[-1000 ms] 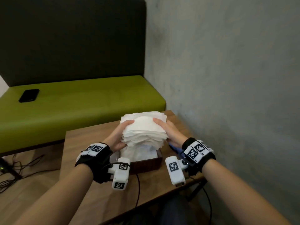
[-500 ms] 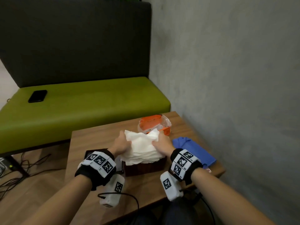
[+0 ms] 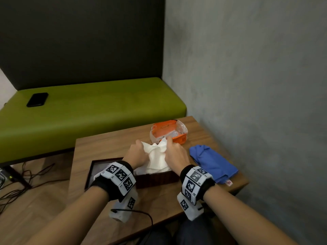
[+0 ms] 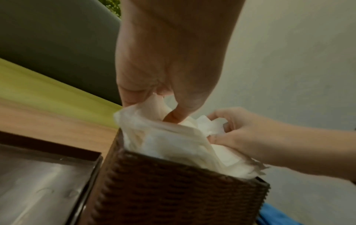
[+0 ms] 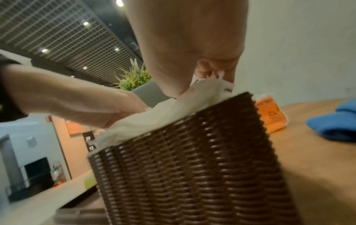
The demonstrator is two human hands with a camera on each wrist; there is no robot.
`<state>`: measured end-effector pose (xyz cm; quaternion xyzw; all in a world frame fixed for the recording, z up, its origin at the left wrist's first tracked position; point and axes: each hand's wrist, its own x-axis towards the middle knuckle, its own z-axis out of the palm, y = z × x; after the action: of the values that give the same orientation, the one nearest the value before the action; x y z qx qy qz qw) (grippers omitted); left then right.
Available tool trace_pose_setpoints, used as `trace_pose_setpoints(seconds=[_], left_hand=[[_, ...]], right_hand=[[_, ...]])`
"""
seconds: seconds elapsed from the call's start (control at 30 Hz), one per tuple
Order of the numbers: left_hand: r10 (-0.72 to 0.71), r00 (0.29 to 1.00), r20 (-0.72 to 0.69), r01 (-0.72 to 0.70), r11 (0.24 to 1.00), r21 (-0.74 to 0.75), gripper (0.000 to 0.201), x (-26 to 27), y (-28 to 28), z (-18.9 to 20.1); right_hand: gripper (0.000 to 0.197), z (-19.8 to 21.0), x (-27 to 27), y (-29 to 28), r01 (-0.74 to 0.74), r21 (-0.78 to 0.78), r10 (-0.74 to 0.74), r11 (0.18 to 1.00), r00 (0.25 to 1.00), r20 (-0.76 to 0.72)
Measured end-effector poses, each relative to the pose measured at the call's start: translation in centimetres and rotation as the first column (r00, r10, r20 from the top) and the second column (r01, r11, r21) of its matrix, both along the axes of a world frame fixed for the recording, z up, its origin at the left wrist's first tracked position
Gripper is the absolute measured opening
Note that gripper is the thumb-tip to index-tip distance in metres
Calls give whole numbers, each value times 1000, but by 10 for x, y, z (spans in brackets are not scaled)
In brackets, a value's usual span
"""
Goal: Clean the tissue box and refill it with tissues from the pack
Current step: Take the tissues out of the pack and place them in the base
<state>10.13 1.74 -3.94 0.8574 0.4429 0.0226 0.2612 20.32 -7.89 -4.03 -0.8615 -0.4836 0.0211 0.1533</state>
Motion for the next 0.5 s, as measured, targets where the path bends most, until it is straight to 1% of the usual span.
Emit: trace_pose_setpoints(seconds=[0.07, 0.13, 0.17, 0.2, 0.23, 0.27, 0.3, 0.33, 0.37, 0.4, 0.43, 0.47, 0.5], left_hand=[[-20, 999, -40, 23, 997, 72, 30, -1, 0, 0], [-49, 996, -73, 62, 979, 195, 26, -2, 0, -1], [-64, 995, -75, 82, 958, 276, 25, -4, 1, -1], [-82, 996, -43, 92, 930, 357, 26, -6, 2, -1], [-120, 993, 24, 98, 901, 423, 27, -9, 4, -2], [-192, 976, 102, 123, 876, 466, 29, -11, 6, -3], [-295, 943, 151, 189, 853, 486, 29, -14, 8, -4], [-402, 902, 159, 290, 835, 468, 26, -16, 8, -6], [-483, 866, 131, 401, 826, 396, 25, -19, 7, -7], [-531, 845, 71, 491, 821, 291, 28, -20, 6, -9], [-546, 837, 17, 532, 822, 205, 36, -21, 6, -11], [-542, 840, -22, 539, 829, 145, 46, -21, 6, -13], [-540, 839, -58, 543, 833, 105, 57, -20, 7, -16]], right_hand=[[35, -2, 0, 0, -20, -76, 32, 997, 988, 150], [25, -4, 3, -1, 19, -123, 7, 992, 978, 207], [23, -5, 6, -1, 45, -112, -21, 993, 978, 207], [26, -5, 10, -2, 70, -79, -53, 994, 978, 203], [30, -4, 12, -3, 70, -8, -68, 997, 979, 190], [32, -2, 12, -4, 18, 103, -37, 994, 982, 183], [29, -2, 12, -5, -90, 208, 51, 974, 982, 183], [25, -2, 11, -6, -230, 267, 180, 936, 964, 197], [22, -3, 9, -8, -367, 253, 321, 895, 925, 206], [20, -6, 7, -9, -456, 195, 423, 869, 886, 189], [20, -9, 6, -10, -495, 109, 479, 862, 865, 149], [24, -13, 5, -10, -497, 0, 495, 868, 863, 97], [32, -18, 5, -11, -467, -103, 474, 878, 878, 58]])
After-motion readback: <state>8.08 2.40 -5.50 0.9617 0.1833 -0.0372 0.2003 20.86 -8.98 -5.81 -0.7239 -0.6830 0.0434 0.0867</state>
